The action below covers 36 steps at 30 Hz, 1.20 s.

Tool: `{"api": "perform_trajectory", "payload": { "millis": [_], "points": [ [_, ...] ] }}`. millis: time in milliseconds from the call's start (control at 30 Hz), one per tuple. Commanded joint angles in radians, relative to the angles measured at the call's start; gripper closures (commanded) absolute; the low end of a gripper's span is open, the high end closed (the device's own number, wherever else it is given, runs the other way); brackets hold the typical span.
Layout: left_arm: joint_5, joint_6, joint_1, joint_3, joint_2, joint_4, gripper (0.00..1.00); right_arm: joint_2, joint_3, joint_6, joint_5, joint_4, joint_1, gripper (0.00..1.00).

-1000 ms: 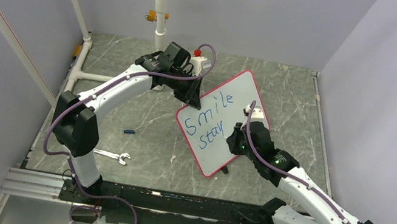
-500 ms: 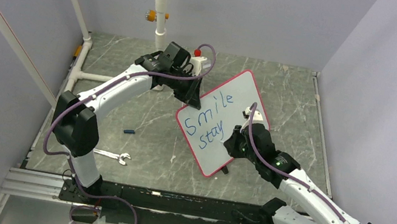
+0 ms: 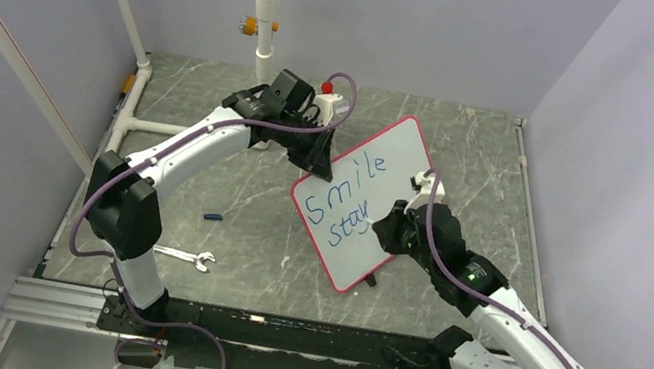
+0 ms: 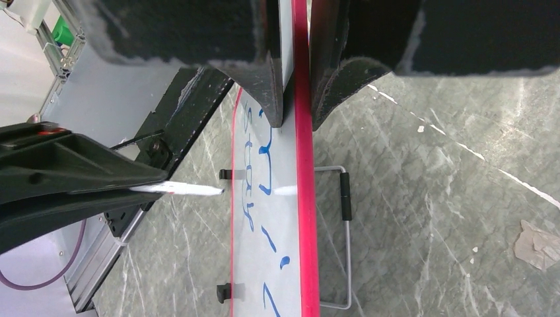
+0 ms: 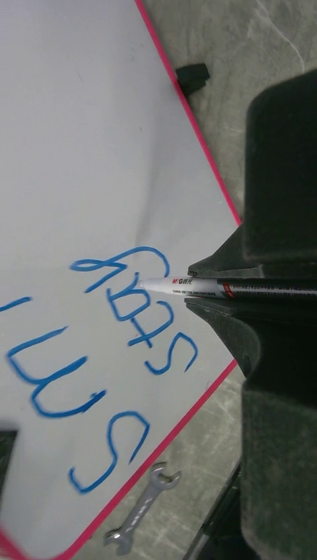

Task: Write a sentence on the whiteboard

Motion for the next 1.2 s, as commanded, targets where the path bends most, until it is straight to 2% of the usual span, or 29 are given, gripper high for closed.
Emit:
{"api": "perform_trajectory", "payload": {
  "millis": [0,167,500,933,1167],
  "points": [
    [-0.025,0.065,-0.004,0.013,-0.047,0.034,1.0,-0.021,0.087,-0.041,0.103,0.015,0.001,1.0],
    [-0.027,0.07,-0.005,0.015,-0.039,0.027,1.0,0.019,0.119,-0.07,0.133,0.009,-0.028,1.0],
    [-0.004,0.092,-0.03,0.034,0.006,0.005,1.0,0.018,0.066,-0.08,0.086,0.026,-0.157,1.0],
    [0.005,0.111,-0.054,0.054,0.035,-0.024,1.0,0.006,0.024,-0.085,0.117,0.039,-0.209,1.0],
    [0.004,0.111,-0.058,0.055,0.038,-0.025,1.0,0.001,0.029,-0.081,0.054,0.091,-0.255,1.0]
  ]
}}
